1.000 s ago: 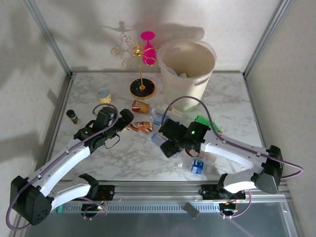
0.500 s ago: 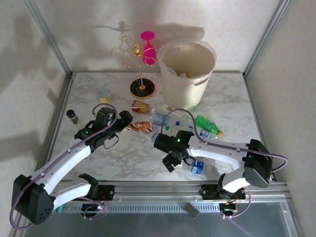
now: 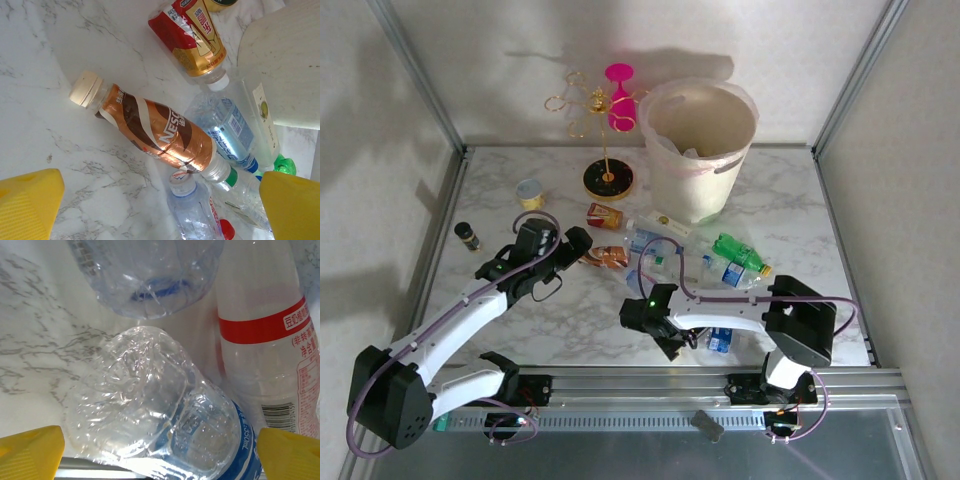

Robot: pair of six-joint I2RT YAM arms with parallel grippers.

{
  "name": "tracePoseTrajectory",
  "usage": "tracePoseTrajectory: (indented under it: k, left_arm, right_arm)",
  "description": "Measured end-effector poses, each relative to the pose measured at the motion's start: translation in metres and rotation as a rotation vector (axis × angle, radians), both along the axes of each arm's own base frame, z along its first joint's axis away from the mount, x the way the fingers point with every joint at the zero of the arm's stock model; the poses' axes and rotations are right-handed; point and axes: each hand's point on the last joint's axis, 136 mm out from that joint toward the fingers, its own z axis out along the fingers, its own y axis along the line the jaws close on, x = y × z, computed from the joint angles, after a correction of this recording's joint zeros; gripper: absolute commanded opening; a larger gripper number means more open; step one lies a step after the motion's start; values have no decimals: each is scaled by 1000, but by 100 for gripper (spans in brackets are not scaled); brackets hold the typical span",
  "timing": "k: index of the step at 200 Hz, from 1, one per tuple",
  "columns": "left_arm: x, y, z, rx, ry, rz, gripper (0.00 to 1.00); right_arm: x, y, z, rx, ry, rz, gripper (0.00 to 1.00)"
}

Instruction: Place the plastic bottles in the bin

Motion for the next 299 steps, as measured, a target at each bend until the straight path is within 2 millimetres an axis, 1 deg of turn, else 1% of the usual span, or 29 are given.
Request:
tracePoseTrajectory:
  k: [29,54,115,125,142,149,167,197,211,231,243,261,279,299]
  left_arm:
    - [0,1,0,-3,0,-2,100]
    - [0,0,0,-10,3,-8,100]
    - [0,-1,0,-12,4,-10,100]
    - [0,-1,0,-12,4,-10,100]
    - [0,-1,0,-12,4,-10,100]
    - [0,-1,0,-12,5,-10,100]
    - [0,-1,0,-12,5,-9,100]
    - [0,0,0,-11,5,-9,100]
    - [0,0,0,-11,5,-8,100]
    - [0,1,1,-3,6,-7,100]
    - [1,2,3,3,2,-4,100]
    - [3,5,8,12,-10,10,100]
    - [4,10,14,15,-22,24,100]
    - [5,15,21,20,-36,40,100]
  right_arm:
    - [-3,-4,-12,-67,-3,19,97]
    - [-7,-9,-21,-114,-8,40,89]
    - [-3,-8,-22,-155,-68,78,74]
    - [-2,-7,-22,-161,-77,86,73]
    - [0,-5,-20,-161,-92,96,68]
    - [2,-2,-19,-158,-103,101,68]
    - [7,9,-13,-133,-134,116,68]
    - [12,35,-3,-44,-146,141,70]
    - [10,51,-1,26,-122,147,70]
    - [5,80,2,162,-65,148,70]
    - [5,92,5,230,-40,143,70]
    - [10,103,9,300,-14,137,70]
    - [15,109,8,337,0,138,71]
    - [16,118,7,369,13,153,74]
